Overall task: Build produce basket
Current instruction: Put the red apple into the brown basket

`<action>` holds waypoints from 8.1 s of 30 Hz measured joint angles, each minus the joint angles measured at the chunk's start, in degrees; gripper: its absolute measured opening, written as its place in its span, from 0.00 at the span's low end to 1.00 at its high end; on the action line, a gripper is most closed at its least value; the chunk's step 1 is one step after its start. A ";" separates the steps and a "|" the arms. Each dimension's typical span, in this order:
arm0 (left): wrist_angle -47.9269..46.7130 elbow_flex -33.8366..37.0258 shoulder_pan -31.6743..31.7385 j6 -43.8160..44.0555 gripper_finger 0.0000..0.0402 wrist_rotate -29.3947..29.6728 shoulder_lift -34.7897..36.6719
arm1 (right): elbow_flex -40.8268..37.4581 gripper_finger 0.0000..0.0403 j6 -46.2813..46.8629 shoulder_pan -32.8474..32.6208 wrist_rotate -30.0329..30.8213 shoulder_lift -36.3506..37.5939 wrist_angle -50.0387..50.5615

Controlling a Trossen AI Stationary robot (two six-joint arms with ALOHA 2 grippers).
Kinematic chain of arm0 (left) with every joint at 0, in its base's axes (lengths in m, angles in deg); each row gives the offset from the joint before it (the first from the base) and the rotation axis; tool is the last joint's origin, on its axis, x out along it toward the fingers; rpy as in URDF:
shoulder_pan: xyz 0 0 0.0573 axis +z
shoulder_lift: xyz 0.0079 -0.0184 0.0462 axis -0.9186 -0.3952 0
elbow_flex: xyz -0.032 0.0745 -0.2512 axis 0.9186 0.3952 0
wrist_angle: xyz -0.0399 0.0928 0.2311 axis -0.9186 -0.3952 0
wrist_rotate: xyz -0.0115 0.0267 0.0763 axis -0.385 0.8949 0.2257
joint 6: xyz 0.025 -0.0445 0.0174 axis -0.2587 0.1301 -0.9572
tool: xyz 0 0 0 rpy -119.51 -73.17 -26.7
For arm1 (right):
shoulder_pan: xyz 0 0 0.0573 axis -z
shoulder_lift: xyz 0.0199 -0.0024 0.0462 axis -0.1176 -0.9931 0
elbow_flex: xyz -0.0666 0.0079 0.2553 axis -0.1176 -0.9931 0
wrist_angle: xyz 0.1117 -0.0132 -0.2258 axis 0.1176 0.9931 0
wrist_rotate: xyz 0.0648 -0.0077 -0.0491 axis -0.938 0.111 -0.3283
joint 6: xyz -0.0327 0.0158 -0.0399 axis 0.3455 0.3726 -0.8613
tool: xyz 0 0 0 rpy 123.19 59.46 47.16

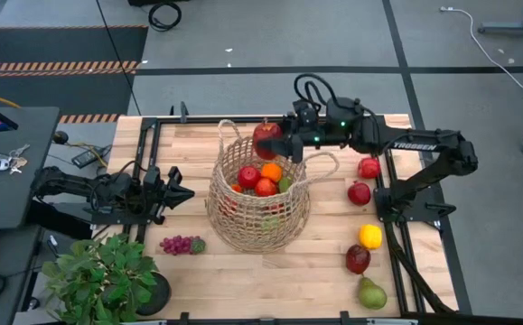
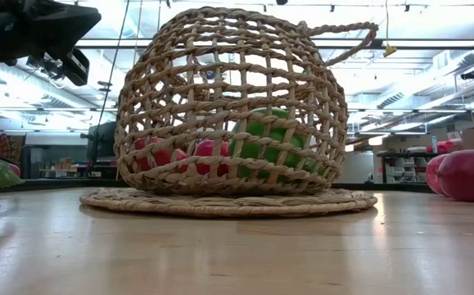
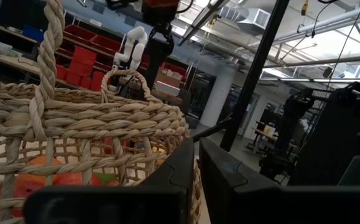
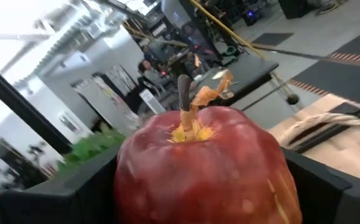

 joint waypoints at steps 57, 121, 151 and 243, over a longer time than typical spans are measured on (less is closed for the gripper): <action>-0.13 -0.02 -0.02 0.00 0.06 0.02 -0.01 | 0.16 0.87 -16.34 -6.21 39.82 -10.20 -10.19; -0.82 -0.02 0.00 0.00 0.09 0.00 -0.02 | 11.84 0.87 37.19 -1.74 24.44 -14.08 35.72; -1.31 -0.02 0.00 0.00 0.06 0.00 0.01 | 7.56 0.87 55.14 0.43 5.41 -28.69 28.86; -1.27 -0.02 0.00 0.01 0.07 0.01 -0.02 | -11.79 0.98 7.57 28.04 10.97 12.84 71.19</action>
